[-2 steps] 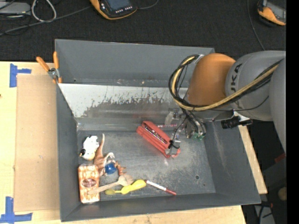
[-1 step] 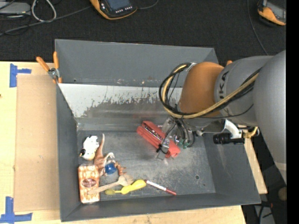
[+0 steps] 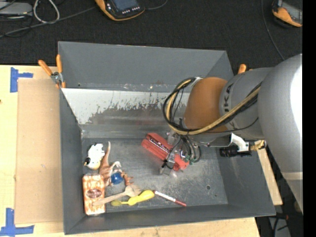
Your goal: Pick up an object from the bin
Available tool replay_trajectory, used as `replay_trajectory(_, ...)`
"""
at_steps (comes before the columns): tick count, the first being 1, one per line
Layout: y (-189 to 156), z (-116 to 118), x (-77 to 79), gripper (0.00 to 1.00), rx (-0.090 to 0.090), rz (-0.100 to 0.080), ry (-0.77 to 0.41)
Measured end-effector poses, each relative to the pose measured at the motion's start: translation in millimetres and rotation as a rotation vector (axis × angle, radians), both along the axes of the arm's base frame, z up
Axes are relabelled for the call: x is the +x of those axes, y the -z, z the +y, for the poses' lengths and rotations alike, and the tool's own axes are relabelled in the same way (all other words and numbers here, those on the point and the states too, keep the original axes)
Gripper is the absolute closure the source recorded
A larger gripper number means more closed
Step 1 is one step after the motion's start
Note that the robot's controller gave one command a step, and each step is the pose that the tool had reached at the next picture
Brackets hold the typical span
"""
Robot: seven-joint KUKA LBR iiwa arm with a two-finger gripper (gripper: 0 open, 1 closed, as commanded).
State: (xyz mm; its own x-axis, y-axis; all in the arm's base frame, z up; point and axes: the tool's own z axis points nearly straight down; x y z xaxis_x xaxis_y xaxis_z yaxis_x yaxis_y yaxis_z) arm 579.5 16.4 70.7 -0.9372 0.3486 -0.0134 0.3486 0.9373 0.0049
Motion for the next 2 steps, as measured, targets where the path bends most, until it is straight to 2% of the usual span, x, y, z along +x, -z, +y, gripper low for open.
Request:
replay_trajectory(1,-3.2,12.4,-11.6,1.00,0.007,0.008,0.317)
replay_trajectory(2,-3.8,13.2,-11.6,1.00,0.009,0.009,0.316)
